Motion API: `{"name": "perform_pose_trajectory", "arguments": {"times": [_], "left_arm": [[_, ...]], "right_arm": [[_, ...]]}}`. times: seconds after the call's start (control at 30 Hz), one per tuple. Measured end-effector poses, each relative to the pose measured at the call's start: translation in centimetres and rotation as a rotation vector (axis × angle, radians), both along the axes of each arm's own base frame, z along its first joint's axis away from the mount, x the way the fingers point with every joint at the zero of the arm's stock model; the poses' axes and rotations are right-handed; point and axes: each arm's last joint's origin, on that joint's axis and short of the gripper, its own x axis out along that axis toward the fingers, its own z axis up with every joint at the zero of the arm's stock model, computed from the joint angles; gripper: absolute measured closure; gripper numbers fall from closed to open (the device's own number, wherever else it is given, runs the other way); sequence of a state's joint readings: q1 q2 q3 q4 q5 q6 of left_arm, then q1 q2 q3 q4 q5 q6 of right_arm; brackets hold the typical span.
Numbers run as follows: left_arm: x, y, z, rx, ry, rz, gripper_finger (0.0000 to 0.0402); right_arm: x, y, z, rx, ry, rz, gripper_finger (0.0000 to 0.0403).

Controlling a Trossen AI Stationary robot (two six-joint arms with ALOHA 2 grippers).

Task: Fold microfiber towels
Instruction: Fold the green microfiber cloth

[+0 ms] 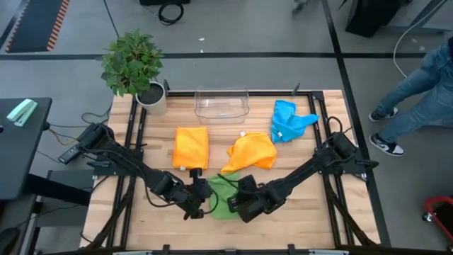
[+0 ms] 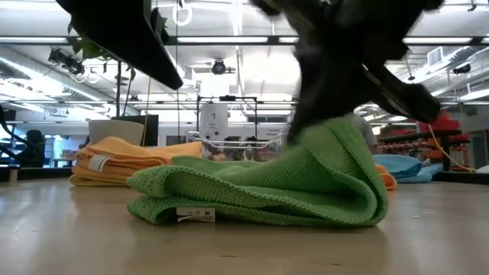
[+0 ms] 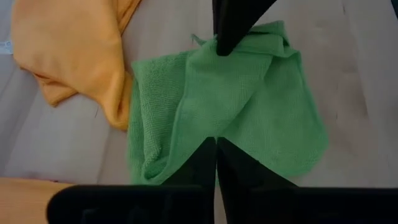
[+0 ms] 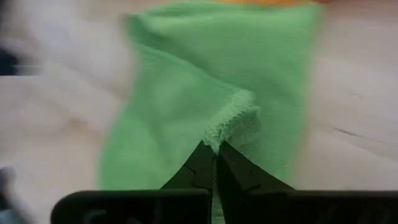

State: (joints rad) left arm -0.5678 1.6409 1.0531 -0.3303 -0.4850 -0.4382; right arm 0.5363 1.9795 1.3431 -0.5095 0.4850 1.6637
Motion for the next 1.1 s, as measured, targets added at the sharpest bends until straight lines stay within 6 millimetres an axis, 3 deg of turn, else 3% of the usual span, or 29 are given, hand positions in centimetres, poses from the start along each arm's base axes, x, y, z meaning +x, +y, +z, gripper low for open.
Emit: {"name": "perform_pose_trajectory", "arguments": {"times": [0.17,0.53,0.63,0.8,0.97,1.1], "left_arm": [[0.0,0.0,0.0,0.009,0.004,-0.007,0.0369],[-0.1,0.1,-0.1,0.016,0.015,-0.007,0.0391],[-0.2,0.1,-0.2,0.019,0.024,-0.005,0.0389],[-0.2,0.3,-0.2,0.025,0.037,0.0,0.0372],[0.1,0.8,-0.2,0.025,0.036,0.018,0.0371],[0.3,1.1,-0.2,0.014,0.038,0.027,0.0383]], "right_arm": [[1.2,1.2,1.9,-0.051,-0.123,0.143,0.0391],[3.0,2.4,1.2,-0.06,-0.205,0.449,0.0385],[3.2,2.1,1.0,-0.02,-0.175,0.511,0.0354],[3.7,1.3,1.2,0.107,-0.151,0.618,0.0262],[3.2,1.5,2.7,0.059,-0.185,0.697,0.018],[1.0,2.3,4.2,-0.014,-0.137,0.532,0.0161]]}}
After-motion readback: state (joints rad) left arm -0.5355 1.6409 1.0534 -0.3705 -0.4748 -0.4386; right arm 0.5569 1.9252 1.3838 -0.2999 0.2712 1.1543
